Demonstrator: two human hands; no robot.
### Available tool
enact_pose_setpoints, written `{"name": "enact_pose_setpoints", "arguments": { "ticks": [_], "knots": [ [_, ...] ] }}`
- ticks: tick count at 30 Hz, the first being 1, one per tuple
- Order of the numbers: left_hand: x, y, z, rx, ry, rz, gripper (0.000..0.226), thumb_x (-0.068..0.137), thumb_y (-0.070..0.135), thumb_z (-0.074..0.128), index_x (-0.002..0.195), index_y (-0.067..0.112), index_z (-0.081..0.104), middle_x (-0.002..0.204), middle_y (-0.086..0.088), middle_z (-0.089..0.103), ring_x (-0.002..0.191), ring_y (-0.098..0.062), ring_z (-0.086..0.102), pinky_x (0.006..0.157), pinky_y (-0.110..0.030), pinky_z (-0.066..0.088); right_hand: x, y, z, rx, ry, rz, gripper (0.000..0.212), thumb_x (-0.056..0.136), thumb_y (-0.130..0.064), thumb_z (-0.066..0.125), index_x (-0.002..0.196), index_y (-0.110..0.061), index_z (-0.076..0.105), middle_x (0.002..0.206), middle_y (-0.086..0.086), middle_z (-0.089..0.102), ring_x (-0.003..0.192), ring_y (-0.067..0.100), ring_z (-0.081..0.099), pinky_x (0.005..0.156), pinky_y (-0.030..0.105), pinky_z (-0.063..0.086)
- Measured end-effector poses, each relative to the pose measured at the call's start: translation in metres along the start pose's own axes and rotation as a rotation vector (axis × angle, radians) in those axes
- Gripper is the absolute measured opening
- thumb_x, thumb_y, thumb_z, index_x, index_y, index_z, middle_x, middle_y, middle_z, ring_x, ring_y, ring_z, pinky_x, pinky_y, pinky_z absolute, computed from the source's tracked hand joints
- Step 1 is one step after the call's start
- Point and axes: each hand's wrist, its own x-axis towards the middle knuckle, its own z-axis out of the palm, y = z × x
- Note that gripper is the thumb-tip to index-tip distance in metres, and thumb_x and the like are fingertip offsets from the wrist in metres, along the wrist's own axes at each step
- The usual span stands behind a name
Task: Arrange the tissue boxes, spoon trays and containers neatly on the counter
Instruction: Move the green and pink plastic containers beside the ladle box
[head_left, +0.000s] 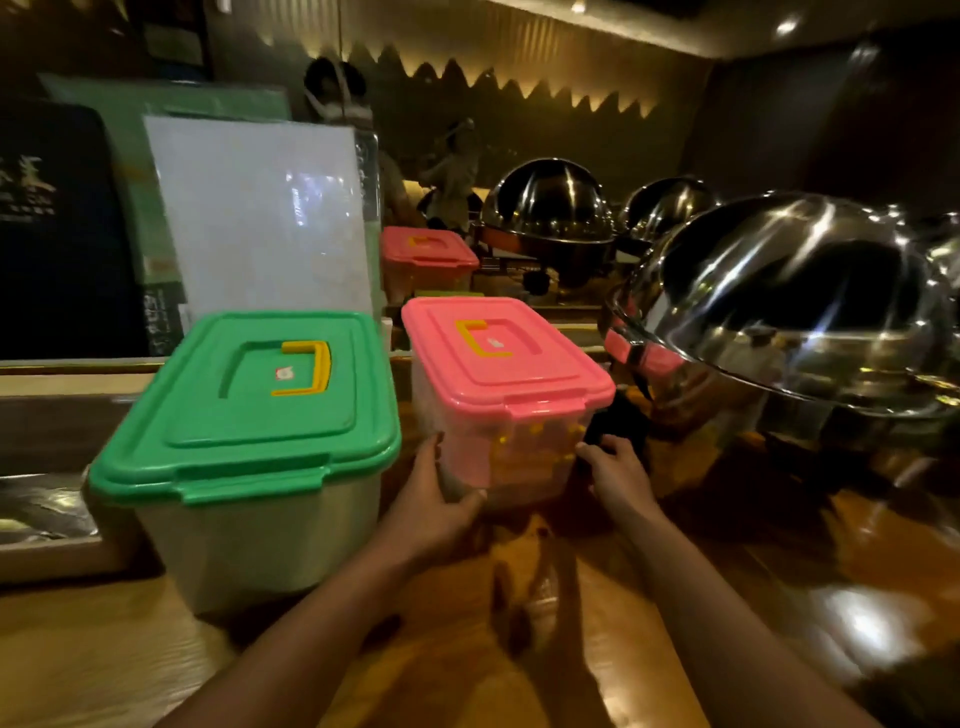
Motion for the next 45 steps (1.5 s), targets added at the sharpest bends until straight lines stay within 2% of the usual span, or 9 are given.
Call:
{"name": "enact_pose_setpoints", "arguments": {
  "ticks": [5, 8, 12, 17, 23, 28, 38, 42, 45],
  "knots": [
    [0.030, -0.017, 0.027, -0.192, 0.165, -0.022, 0.129, 0.050, 0.039, 0.087, 0.155, 0.013, 0.018, 0.148, -0.007, 0.047, 0.125, -0.004, 0.057, 0.086, -0.010, 0.051, 0.043, 0.022, -0.007, 0.158, -0.183, -0.028, 0.106, 0.056, -0.032, 0.083, 0.153, -0.031, 0.040, 0.139, 0.000, 0.060, 0.127, 0.030, 0.058, 0.103, 0.056, 0.051],
    [0.039, -0.023, 0.036, -0.259, 0.243, 0.000, 0.134, 0.043, 0.032, 0.093, 0.155, 0.017, 0.022, 0.143, -0.002, 0.051, 0.115, 0.010, 0.059, 0.085, -0.016, 0.054, 0.051, 0.025, -0.005, 0.182, -0.329, -0.072, 0.094, 0.053, -0.021, 0.085, 0.141, -0.027, 0.054, 0.123, 0.000, 0.070, 0.111, 0.024, 0.068, 0.095, 0.052, 0.058],
    [0.053, -0.035, 0.031, -0.210, 0.289, -0.002, 0.144, 0.035, 0.044, 0.100, 0.156, 0.018, 0.025, 0.148, -0.007, 0.051, 0.132, -0.020, 0.055, 0.105, -0.048, 0.050, 0.057, 0.032, 0.003, 0.208, -0.455, -0.071, 0.090, 0.054, -0.022, 0.090, 0.139, -0.023, 0.057, 0.122, 0.004, 0.072, 0.109, 0.021, 0.071, 0.092, 0.044, 0.060],
    [0.063, -0.041, 0.032, -0.086, 0.259, -0.003, 0.117, 0.044, 0.026, 0.100, 0.146, 0.023, 0.042, 0.136, 0.000, 0.063, 0.125, -0.018, 0.061, 0.099, -0.041, 0.055, 0.062, 0.041, 0.013, 0.185, -0.442, -0.184, 0.058, 0.081, 0.001, 0.082, 0.115, -0.037, 0.055, 0.111, -0.017, 0.064, 0.098, -0.004, 0.061, 0.076, 0.013, 0.057],
    [0.063, -0.045, 0.043, -0.153, 0.309, 0.030, 0.108, 0.042, 0.022, 0.096, 0.139, 0.021, 0.048, 0.124, 0.004, 0.070, 0.114, -0.009, 0.067, 0.081, -0.024, 0.057, 0.057, 0.049, 0.012, 0.130, -0.376, -0.284, 0.070, 0.080, -0.015, 0.087, 0.129, -0.045, 0.048, 0.126, -0.022, 0.061, 0.117, -0.010, 0.055, 0.099, 0.027, 0.051],
    [0.063, -0.048, 0.047, -0.192, 0.323, 0.043, 0.113, 0.035, 0.034, 0.093, 0.139, 0.014, 0.050, 0.129, 0.001, 0.064, 0.117, -0.005, 0.063, 0.084, -0.014, 0.053, 0.062, 0.061, 0.010, 0.093, -0.343, -0.302, 0.070, 0.080, -0.010, 0.086, 0.133, -0.037, 0.050, 0.123, -0.017, 0.065, 0.116, 0.003, 0.064, 0.089, 0.014, 0.052],
    [0.066, -0.057, 0.048, -0.164, 0.324, -0.003, 0.087, 0.042, 0.031, 0.090, 0.123, 0.032, 0.059, 0.118, 0.010, 0.073, 0.111, -0.009, 0.067, 0.091, -0.027, 0.055, 0.054, 0.066, -0.004, 0.113, -0.321, -0.290, 0.066, 0.081, 0.005, 0.079, 0.132, -0.027, 0.052, 0.111, -0.023, 0.061, 0.089, -0.029, 0.057, 0.074, 0.000, 0.045],
    [0.067, -0.054, 0.052, -0.155, 0.307, -0.026, 0.083, 0.042, 0.032, 0.088, 0.120, 0.033, 0.059, 0.113, 0.022, 0.073, 0.105, -0.004, 0.069, 0.084, -0.019, 0.055, 0.056, 0.068, -0.007, 0.044, -0.272, -0.275, 0.064, 0.082, 0.007, 0.074, 0.128, -0.032, 0.053, 0.116, -0.017, 0.065, 0.106, -0.007, 0.064, 0.096, 0.020, 0.052],
    [0.070, -0.056, 0.055, -0.139, 0.303, -0.057, 0.077, 0.048, 0.017, 0.090, 0.118, 0.035, 0.062, 0.114, 0.013, 0.075, 0.110, -0.014, 0.069, 0.093, -0.035, 0.057, 0.058, 0.069, -0.007, 0.031, -0.253, -0.252, 0.068, 0.081, 0.001, 0.079, 0.140, -0.023, 0.056, 0.130, 0.001, 0.067, 0.125, 0.021, 0.062, 0.110, 0.044, 0.048]
  ]
}}
